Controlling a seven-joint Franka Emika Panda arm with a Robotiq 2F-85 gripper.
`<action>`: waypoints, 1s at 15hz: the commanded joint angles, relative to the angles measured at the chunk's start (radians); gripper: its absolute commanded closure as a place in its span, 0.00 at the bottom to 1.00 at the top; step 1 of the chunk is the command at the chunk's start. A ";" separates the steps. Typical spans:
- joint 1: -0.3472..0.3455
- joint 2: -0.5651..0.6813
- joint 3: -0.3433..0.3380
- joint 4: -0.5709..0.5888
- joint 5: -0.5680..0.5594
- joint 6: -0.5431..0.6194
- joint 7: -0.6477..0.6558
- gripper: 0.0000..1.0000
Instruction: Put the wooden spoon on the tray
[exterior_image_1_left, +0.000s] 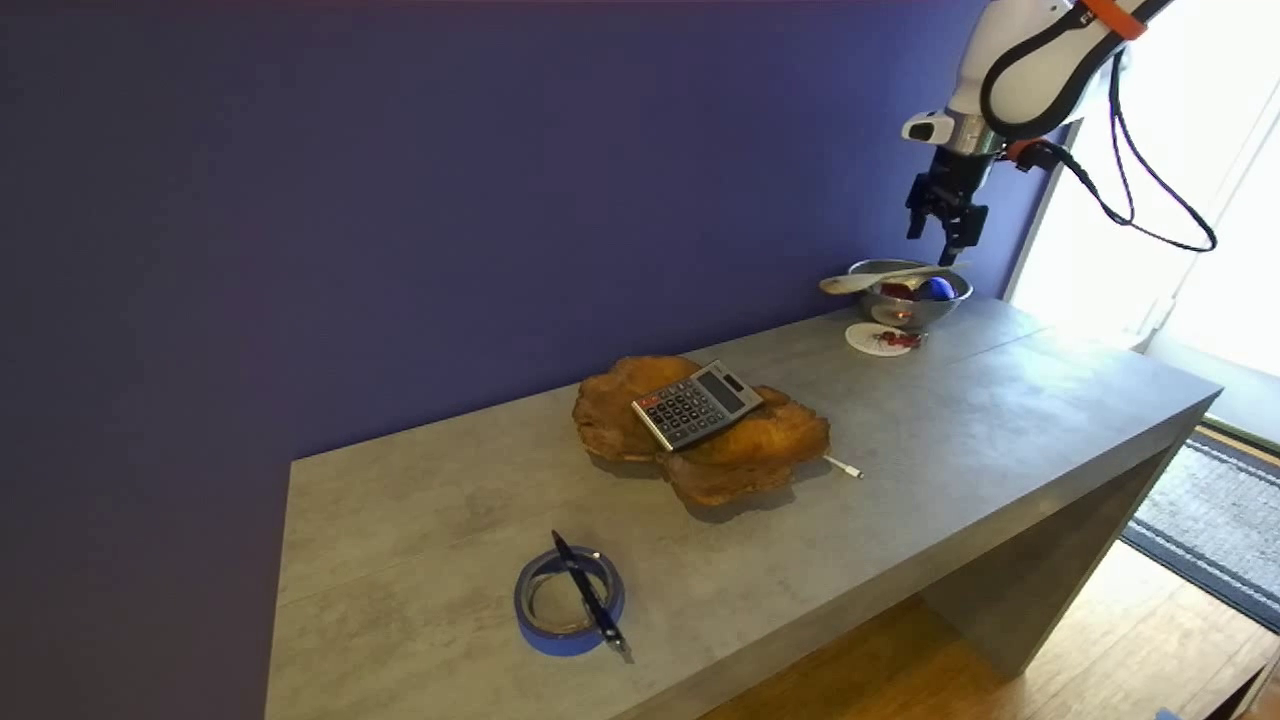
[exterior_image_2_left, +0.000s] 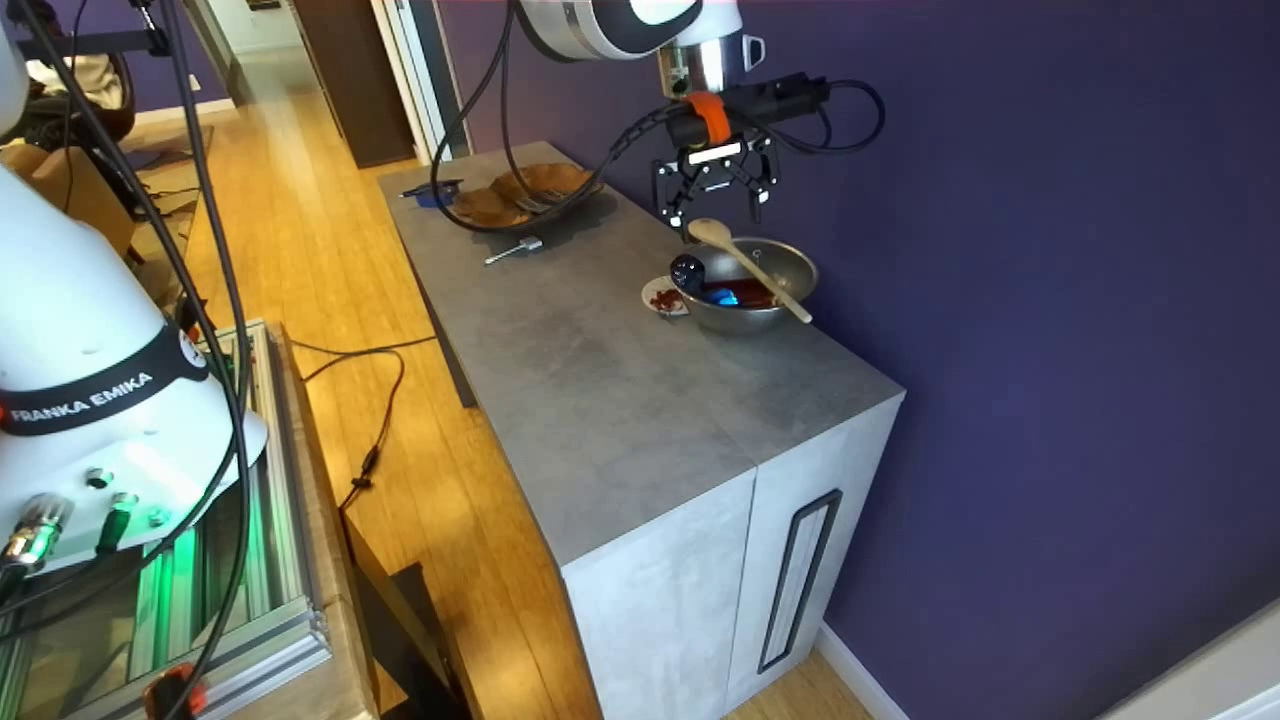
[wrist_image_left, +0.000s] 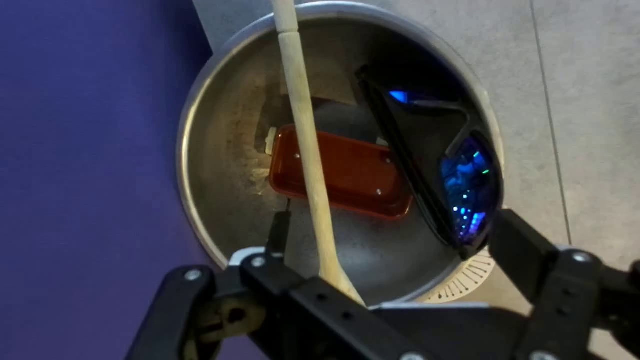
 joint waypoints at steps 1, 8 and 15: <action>-0.064 0.009 0.023 -0.057 0.012 0.149 -0.099 0.00; -0.083 0.072 -0.007 -0.056 -0.040 0.320 -0.093 0.09; -0.047 0.147 -0.048 -0.004 -0.075 0.386 -0.054 0.64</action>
